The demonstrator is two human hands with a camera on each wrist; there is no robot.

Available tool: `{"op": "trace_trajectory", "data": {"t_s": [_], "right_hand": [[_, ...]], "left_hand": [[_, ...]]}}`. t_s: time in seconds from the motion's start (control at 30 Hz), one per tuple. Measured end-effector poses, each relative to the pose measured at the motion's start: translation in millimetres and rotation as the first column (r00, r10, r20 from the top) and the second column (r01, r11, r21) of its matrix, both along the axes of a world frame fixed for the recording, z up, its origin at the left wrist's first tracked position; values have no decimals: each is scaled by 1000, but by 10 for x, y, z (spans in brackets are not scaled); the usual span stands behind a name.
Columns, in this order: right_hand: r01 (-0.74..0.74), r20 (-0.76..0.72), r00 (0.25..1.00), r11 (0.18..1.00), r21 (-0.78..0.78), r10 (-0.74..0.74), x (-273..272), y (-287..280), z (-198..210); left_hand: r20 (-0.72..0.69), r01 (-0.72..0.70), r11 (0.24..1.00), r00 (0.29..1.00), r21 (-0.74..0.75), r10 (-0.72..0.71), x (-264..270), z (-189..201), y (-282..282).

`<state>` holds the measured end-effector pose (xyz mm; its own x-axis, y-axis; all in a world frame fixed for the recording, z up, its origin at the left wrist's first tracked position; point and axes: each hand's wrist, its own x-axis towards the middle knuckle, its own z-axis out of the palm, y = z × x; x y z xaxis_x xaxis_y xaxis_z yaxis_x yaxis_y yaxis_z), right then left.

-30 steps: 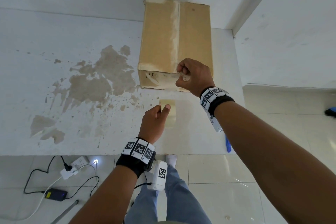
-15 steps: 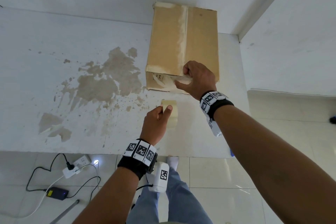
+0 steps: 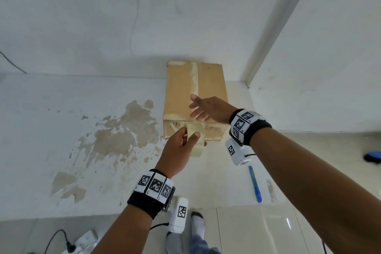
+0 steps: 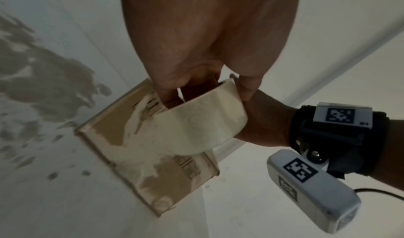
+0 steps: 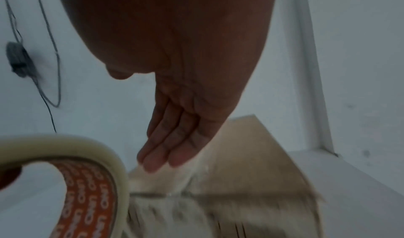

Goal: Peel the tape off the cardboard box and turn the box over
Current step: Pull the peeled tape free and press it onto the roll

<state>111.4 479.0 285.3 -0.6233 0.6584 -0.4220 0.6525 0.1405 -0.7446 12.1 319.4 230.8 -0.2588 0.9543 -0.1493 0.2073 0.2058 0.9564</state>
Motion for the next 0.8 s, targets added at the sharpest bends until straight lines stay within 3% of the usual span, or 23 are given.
{"op": "trace_trajectory", "data": {"t_s": [0.1,0.23,0.53,0.8], "right_hand": [[-115,85,990,993,20,113,-56,4,361],[-246,143,965,949,197,220,-9,87,709],[-202,-21,975,913,356,223,-4,148,1148],[-219,18,971,867,447,237,1,211,1163]], "left_hand": [[2,-12,998,1000,66,12,-24,293,67],[-11,-52,982,998,179,55,-37,677,170],[13,-104,967,995,233,104,-29,942,315],[-29,-70,972,996,226,79,-34,932,398]]}}
